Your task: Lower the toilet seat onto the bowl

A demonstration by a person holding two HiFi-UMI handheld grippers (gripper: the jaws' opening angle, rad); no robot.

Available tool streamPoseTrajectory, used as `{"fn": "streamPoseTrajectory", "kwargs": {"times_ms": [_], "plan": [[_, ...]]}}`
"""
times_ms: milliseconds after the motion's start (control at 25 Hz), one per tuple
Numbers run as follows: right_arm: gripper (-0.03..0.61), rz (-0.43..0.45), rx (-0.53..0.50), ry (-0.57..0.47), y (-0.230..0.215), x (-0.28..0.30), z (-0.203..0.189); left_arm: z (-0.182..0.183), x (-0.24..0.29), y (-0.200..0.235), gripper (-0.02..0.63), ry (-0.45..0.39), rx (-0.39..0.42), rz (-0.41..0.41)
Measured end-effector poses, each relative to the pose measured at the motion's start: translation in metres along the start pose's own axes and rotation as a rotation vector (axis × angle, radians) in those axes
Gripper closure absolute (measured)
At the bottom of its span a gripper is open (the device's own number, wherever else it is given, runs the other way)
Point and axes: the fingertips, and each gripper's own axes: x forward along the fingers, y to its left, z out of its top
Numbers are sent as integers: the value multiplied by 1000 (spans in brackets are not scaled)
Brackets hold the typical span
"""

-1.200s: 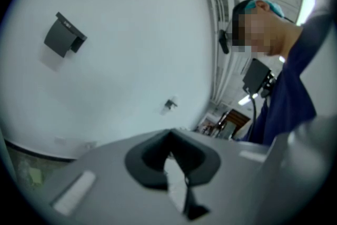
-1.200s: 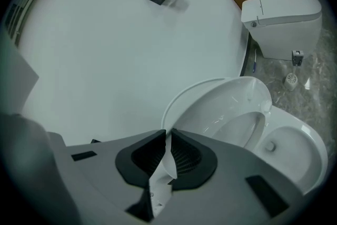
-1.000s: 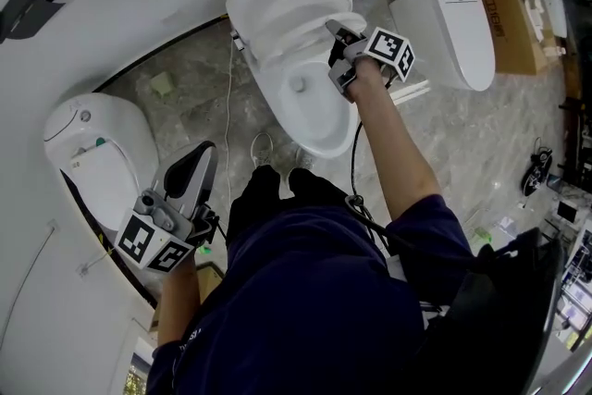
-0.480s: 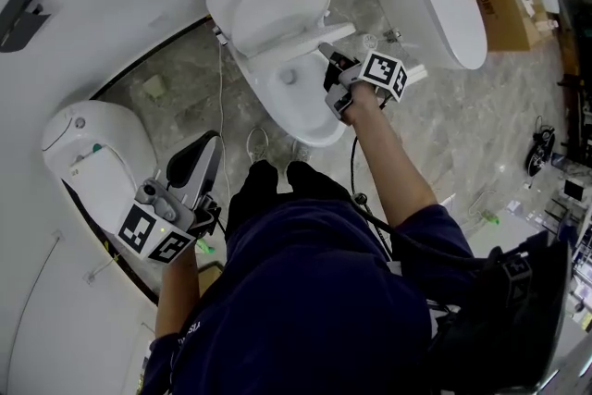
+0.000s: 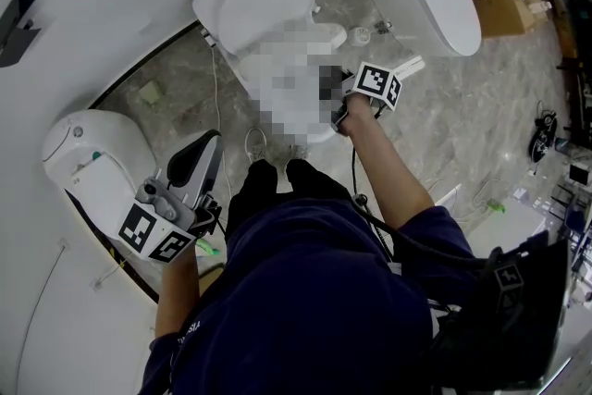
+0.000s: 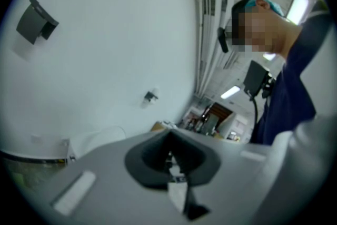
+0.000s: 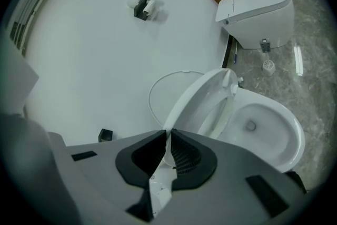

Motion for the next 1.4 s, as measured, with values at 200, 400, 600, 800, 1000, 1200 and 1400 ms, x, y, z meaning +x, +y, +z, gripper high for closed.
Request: {"fn": "streamPoseTrajectory", "kwargs": {"times_ms": [200,400,600,800,1000,1200,1400], "plan": [[546,0,6,0,-6,-7,-3,-5,4,-6,611,12,0,-8],[546,-4,19,4,-16,-17,-10,-8,7,-12,611,20,4,-16],[546,-12,31,12,-27,-27,-19,-11,10,-16,611,30,4,-26],[548,-19,54,12,-39,-36,-26,-14,17,-21,611,43,9,-40],[549,-12,94,9,-49,-49,-34,-16,20,-31,611,55,19,-47],[548,-8,127,23,-59,-48,-39,-16,27,-29,611,62,25,-60],[539,6,150,26,-63,-52,-44,-14,31,-30,611,71,31,-68]]}}
